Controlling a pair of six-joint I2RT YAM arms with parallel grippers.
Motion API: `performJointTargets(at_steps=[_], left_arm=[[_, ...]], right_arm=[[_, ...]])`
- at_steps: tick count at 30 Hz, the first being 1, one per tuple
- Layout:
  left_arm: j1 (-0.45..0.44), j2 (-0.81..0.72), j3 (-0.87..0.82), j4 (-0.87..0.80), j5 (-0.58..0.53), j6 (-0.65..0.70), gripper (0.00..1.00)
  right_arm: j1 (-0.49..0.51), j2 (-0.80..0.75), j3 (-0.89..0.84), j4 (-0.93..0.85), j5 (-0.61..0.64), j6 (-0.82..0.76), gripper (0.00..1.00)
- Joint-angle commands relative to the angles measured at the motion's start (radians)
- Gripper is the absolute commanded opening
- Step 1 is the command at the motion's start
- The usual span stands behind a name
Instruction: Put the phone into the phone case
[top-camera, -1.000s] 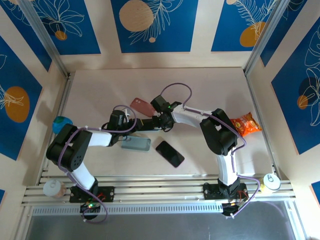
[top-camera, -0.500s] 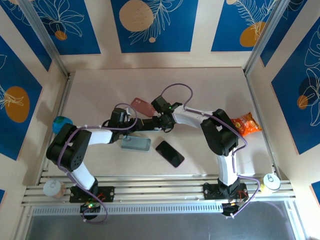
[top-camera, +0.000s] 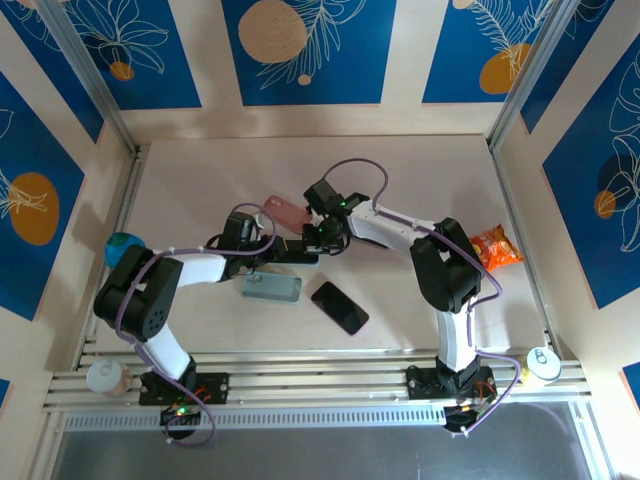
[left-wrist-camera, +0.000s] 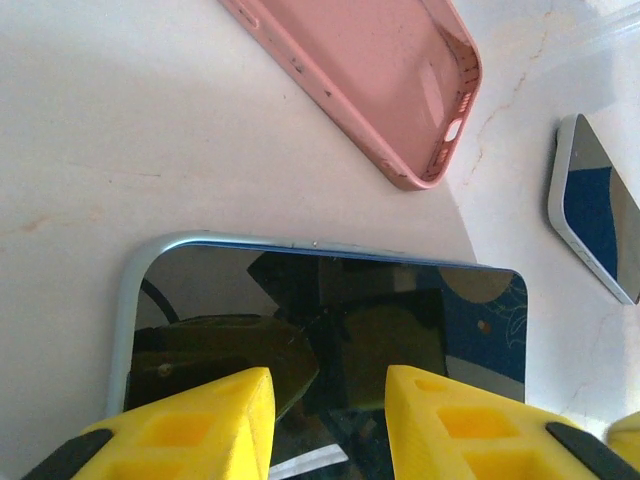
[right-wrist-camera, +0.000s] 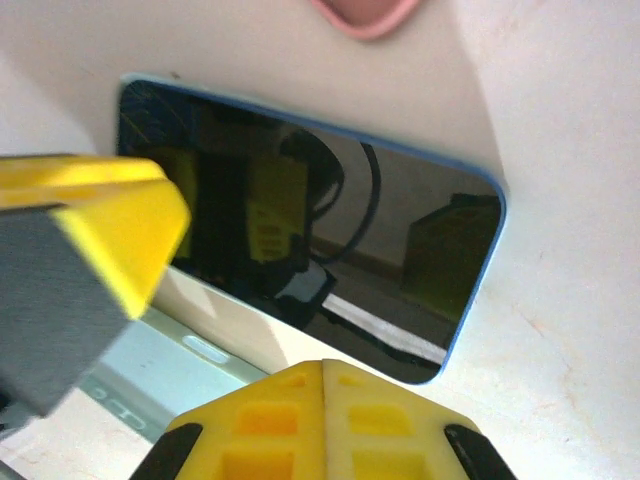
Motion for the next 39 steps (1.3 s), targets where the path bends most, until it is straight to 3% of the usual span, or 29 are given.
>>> performJointTargets(at_steps=[1, 30, 39], left_arm=[[-0.002, 0.043, 0.016, -0.053, -0.023, 0.001, 0.37], [-0.002, 0.081, 0.015, -0.057, -0.026, -0.005, 0.36], [-0.001, 0.080, 0.004, -0.067, -0.033, -0.007, 0.36]], right_arm=[[-0.007, -0.027, 0.017, -0.039, -0.028, -0.035, 0.00], [-0.006, 0.098, -0.059, -0.044, 0.015, -0.049, 0.00], [0.057, 0.215, -0.059, -0.117, 0.081, -0.093, 0.00]])
